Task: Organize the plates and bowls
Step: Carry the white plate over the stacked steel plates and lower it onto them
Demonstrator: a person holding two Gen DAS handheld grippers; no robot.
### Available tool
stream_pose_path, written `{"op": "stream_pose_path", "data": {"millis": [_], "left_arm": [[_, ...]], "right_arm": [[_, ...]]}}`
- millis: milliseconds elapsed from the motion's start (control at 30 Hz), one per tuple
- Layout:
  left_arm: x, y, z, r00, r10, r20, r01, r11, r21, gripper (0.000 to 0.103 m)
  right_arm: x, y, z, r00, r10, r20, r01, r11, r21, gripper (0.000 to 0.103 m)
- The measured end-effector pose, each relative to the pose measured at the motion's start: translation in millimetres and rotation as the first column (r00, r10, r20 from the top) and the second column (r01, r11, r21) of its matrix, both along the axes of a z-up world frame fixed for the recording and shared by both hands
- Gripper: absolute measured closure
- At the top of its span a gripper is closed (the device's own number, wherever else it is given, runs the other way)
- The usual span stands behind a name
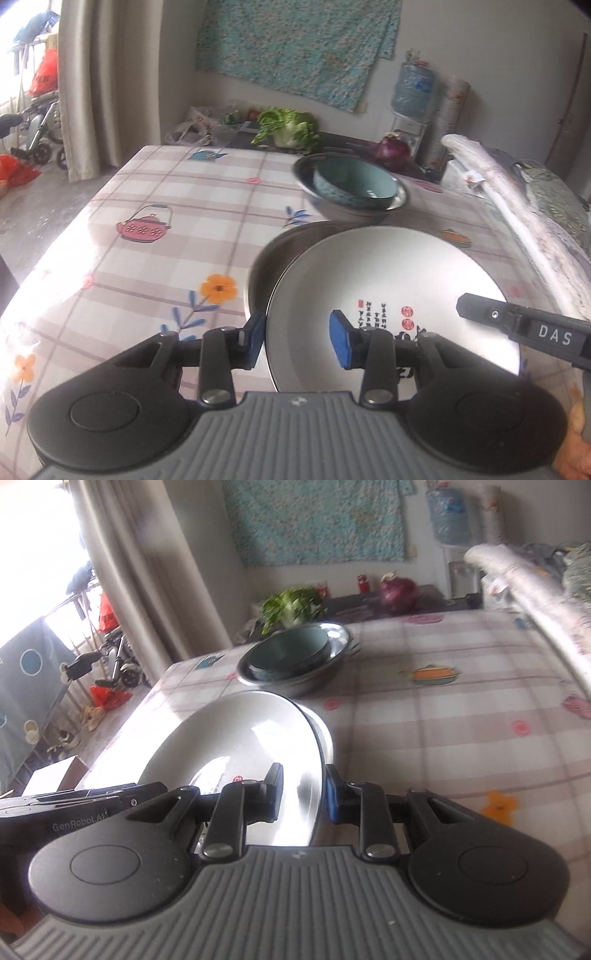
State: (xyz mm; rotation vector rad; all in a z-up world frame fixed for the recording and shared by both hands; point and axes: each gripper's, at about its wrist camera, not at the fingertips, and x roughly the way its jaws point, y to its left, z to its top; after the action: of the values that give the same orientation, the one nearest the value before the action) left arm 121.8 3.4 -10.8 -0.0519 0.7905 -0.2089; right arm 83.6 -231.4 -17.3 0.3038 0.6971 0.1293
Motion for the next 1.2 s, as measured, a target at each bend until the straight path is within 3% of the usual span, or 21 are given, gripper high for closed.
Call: {"op": "stream_pose_path", "data": {"millis": [167, 433, 633, 800, 1200], "left_arm": [[10.9, 6.8, -5.0, 1.0, -0.006, -0.021, 0.006, 1.0, -0.007, 0.065], [5.1, -4.4, 11.6, 0.998, -0.036, 0.046, 0.034, 0.998, 0.044, 0.062], [4.4, -8.9, 10.8, 0.999, -0.032, 0.011, 0.031, 0.997, 0.069, 0.056], [-1.7, -8.7, 11.9, 1.0, -0.017, 0.007, 0.016, 0.994, 0.111, 0.047], [-14.0, -6.0, 19.4, 1.0, -0.004, 0.0, 0.004, 0.991, 0.132, 0.043]], "right_arm": [[24.9, 12.7, -7.9, 1.0, 0.007, -0.03, -0.007, 1.0, -0.004, 0.08], [38.3, -4.1, -16.9, 0.998, -0.035, -0.052, 0.034, 0.999, -0.016, 0.074], [26.8, -12.2, -7.2, 0.999, -0.035, -0.007, 0.035, 0.999, -0.001, 0.07], [19.4, -11.7, -5.9, 1.0, -0.03, -0.008, 0.03, 0.999, 0.009, 0.061], [0.5, -8.7, -4.3, 1.0, -0.015, -0.017, 0.015, 1.0, 0.014, 0.057]]}}
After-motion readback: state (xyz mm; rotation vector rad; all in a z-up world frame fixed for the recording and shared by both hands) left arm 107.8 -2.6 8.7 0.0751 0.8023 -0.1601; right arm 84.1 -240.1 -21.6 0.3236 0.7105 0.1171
